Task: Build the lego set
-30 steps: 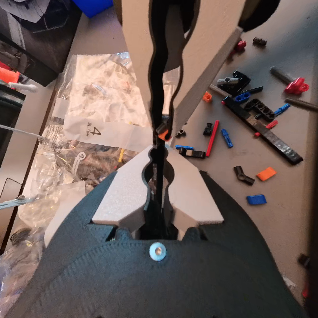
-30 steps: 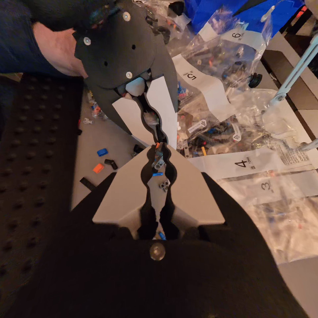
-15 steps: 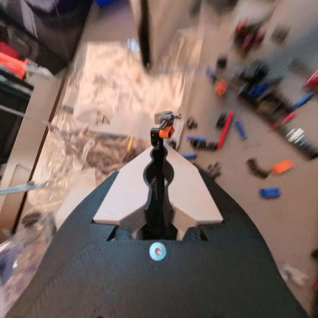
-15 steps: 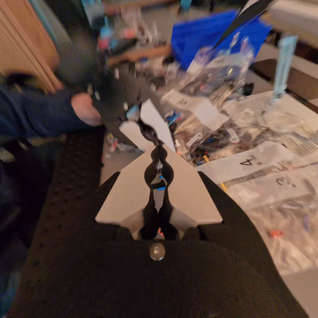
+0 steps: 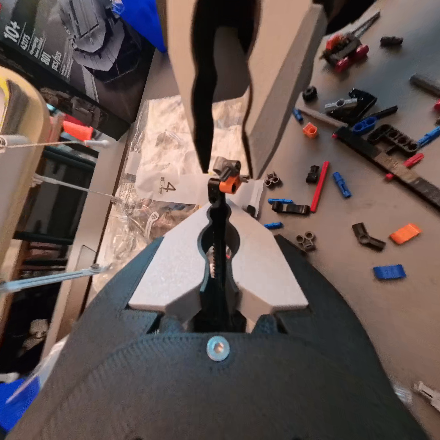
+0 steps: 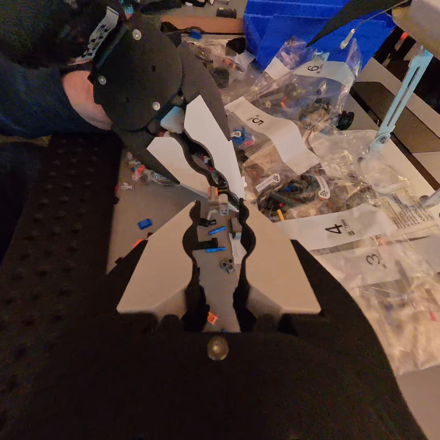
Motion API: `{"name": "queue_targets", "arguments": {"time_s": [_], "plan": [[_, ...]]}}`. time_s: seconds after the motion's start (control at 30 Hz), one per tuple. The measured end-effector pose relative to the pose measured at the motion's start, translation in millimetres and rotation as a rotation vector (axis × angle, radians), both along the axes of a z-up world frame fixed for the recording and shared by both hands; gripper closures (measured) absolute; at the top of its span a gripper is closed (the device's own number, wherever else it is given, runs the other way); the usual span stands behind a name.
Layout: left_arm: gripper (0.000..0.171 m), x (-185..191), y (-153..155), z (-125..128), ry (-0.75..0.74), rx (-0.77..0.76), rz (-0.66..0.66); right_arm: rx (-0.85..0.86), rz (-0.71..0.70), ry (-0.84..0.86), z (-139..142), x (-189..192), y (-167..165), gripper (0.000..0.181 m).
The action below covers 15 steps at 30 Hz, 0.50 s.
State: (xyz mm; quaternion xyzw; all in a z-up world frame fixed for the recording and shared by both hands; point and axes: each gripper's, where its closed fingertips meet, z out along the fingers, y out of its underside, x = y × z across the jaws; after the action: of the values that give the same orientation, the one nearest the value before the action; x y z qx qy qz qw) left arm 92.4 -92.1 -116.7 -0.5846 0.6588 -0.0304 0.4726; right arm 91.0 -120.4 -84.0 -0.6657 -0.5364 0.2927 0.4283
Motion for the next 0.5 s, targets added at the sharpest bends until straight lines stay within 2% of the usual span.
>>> {"name": "queue_targets", "arguments": {"time_s": [0.07,0.43,0.5], "plan": [[0.171,1.9,-1.1,-4.2,0.029,0.018,-0.003,0.010,0.008,-0.026,-3.3,-0.5,-1.7,0.168],[0.171,7.0,-3.8,0.8,-0.069,-0.105,0.006,0.136,-0.031,-0.098,5.3,1.5,-3.7,0.169],[0.171,8.0,-5.8,6.1,-0.099,-0.113,-0.005,0.058,-0.030,-0.025,11.1,2.0,-3.8,0.169]]}}
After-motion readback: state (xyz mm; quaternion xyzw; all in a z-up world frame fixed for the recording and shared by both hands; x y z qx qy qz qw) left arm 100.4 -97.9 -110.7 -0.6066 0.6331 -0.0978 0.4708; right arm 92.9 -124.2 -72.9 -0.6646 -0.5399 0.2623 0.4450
